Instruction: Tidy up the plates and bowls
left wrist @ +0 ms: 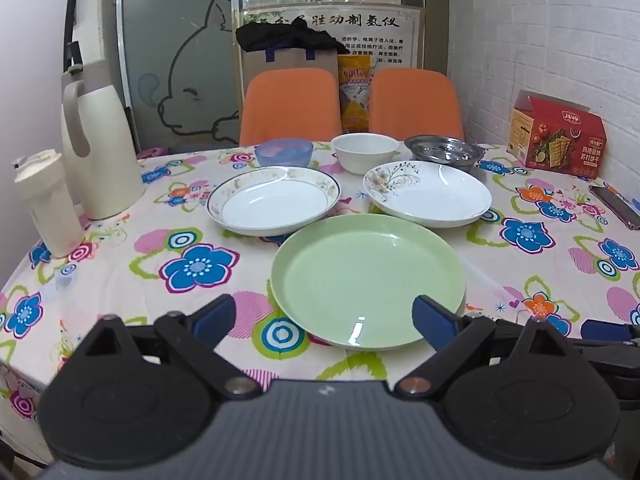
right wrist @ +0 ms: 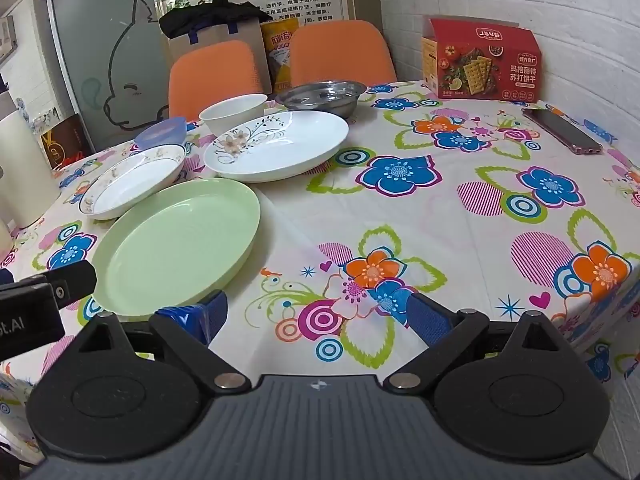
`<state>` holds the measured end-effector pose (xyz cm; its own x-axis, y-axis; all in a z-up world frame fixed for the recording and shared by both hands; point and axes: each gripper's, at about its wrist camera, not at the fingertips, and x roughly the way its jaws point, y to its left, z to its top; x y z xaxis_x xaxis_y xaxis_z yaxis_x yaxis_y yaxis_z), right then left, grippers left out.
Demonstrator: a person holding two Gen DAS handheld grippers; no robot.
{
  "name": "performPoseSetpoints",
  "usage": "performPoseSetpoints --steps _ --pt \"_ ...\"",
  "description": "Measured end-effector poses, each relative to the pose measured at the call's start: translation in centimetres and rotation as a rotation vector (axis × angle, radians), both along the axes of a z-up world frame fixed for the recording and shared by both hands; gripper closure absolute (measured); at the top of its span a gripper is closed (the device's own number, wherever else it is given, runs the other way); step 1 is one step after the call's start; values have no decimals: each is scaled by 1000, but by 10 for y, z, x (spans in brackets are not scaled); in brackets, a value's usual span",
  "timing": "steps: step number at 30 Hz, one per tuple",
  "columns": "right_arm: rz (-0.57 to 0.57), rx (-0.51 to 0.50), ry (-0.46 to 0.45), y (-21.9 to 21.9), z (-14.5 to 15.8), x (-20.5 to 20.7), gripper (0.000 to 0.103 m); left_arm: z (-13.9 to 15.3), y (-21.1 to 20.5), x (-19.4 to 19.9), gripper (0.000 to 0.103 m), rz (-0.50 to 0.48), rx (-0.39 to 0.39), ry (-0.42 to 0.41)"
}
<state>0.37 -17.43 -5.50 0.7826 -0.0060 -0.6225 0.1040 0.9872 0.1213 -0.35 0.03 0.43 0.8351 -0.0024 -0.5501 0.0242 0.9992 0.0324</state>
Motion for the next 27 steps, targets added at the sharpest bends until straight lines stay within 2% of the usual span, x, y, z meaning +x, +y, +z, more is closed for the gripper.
performPoseSetpoints --steps 27 --pt "12 -2 12 4 -4 1 19 -3 1 3 9 -3 -6 6"
